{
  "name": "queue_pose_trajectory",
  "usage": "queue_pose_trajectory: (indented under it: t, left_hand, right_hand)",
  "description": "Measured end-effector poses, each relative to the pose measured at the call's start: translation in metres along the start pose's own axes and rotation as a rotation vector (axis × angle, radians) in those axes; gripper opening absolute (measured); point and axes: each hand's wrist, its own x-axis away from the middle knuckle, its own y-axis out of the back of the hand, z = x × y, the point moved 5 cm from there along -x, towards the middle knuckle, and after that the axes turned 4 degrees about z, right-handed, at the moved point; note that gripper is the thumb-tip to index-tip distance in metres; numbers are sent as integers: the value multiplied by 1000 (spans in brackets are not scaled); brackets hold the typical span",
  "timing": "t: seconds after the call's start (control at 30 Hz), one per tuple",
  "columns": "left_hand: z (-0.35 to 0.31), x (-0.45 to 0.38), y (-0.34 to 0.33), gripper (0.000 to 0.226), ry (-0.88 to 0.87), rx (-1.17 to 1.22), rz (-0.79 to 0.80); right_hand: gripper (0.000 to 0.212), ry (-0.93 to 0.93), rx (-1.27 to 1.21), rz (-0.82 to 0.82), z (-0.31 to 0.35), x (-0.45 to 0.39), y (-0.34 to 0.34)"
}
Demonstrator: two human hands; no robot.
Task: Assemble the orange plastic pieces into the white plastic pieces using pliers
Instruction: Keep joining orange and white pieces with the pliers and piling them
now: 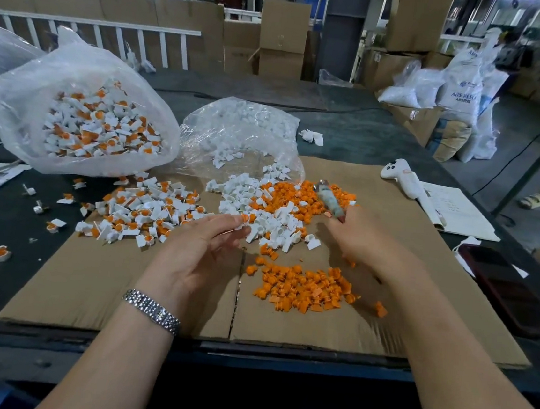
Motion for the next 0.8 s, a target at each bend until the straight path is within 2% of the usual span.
queue_pose_trajectory:
  t: [0.1, 0.2, 0.33, 0.57, 0.8]
  left_hand:
    - [-2, -3, -2, 36, 0, -24, 15]
    - [-4, -4, -6, 38, -6, -14, 38]
    - [-7, -2, -10, 36, -39, -51, 47]
    - [-8, 3, -9, 8, -78, -121, -22]
    - [-8, 3, -6, 11, -109, -163, -24]
  right_hand:
    - [16, 68, -356, 353, 27, 23, -8]
    - [27, 148, -245, 533, 50, 43, -19]
    - [40, 182, -178, 520, 66, 53, -28]
    - [31, 192, -240, 486, 71, 56, -42]
    - [30, 204, -266, 468, 71, 56, -49]
